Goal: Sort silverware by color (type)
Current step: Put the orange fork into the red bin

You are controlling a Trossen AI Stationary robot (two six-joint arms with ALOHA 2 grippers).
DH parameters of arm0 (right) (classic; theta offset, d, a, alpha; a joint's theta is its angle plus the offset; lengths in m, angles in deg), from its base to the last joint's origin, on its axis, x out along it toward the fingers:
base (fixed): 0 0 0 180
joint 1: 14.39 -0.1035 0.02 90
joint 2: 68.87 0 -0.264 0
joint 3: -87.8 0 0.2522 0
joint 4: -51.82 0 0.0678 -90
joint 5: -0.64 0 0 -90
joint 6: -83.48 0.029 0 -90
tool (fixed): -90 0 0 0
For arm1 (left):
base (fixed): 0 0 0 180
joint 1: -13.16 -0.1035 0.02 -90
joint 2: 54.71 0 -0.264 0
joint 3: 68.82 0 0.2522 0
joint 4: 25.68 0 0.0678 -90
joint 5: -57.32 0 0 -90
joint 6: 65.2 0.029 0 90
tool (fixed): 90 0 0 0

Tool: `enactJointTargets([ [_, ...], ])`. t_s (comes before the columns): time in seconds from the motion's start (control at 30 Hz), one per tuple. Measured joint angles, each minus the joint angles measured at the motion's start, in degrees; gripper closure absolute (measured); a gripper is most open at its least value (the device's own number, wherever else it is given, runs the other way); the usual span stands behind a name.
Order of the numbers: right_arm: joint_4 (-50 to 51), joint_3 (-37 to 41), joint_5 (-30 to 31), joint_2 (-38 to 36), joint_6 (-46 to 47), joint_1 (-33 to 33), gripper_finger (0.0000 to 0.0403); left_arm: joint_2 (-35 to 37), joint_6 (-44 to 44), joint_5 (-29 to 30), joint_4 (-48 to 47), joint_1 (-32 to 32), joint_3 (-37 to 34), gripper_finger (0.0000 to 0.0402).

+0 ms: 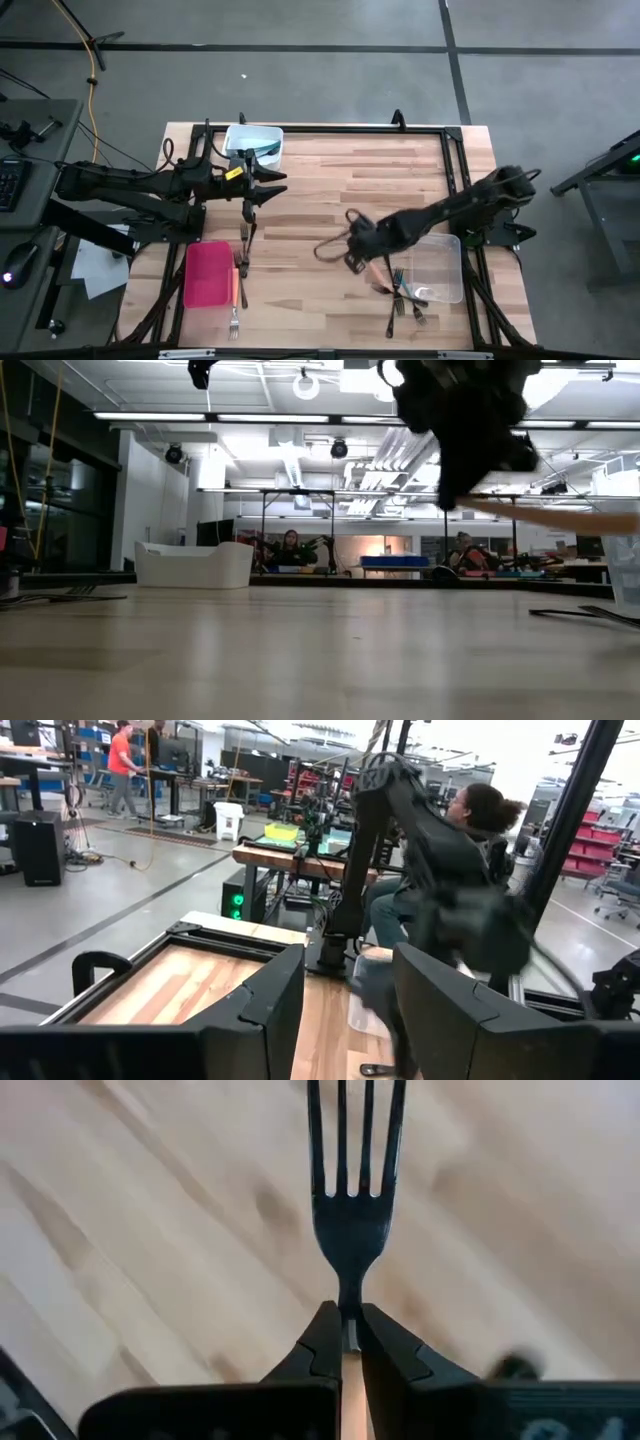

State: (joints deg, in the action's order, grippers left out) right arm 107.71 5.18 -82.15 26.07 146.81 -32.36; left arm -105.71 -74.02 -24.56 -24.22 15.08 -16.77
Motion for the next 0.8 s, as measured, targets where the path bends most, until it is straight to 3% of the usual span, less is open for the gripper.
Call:
enactJointTargets([
  [0.2, 1.7, 1.9, 4.5, -7.9, -8.6, 2.2, 0.0398, 0.0, 0.0, 0.0, 0.0, 0.0, 0.0, 0.0257],
  [0.37, -1.0, 11.8, 4.3, -14.1, -8.1, 3.1, 0.0398, 0.0, 0.0, 0.0, -0.5, 0.0, 0.0, 0.0257],
  [0.57, -29.2, 25.0, 5.4, -19.8, -10.2, 3.9, 0.0398, 0.0, -0.1, 0.0, -0.4, 0.0, 0.0, 0.0257],
  [0.7, -49.6, 27.5, 6.3, -19.1, -20.5, 6.7, 0.0398, 0.0, -0.1, 0.0, -0.4, 0.0, 0.0, 0.0257],
  [0.8, -57.5, 25.9, 6.2, -18.0, -30.6, 8.4, 0.0398, 0.0, -0.6, 0.0, -0.5, 0.0, 0.0, 0.0257],
])
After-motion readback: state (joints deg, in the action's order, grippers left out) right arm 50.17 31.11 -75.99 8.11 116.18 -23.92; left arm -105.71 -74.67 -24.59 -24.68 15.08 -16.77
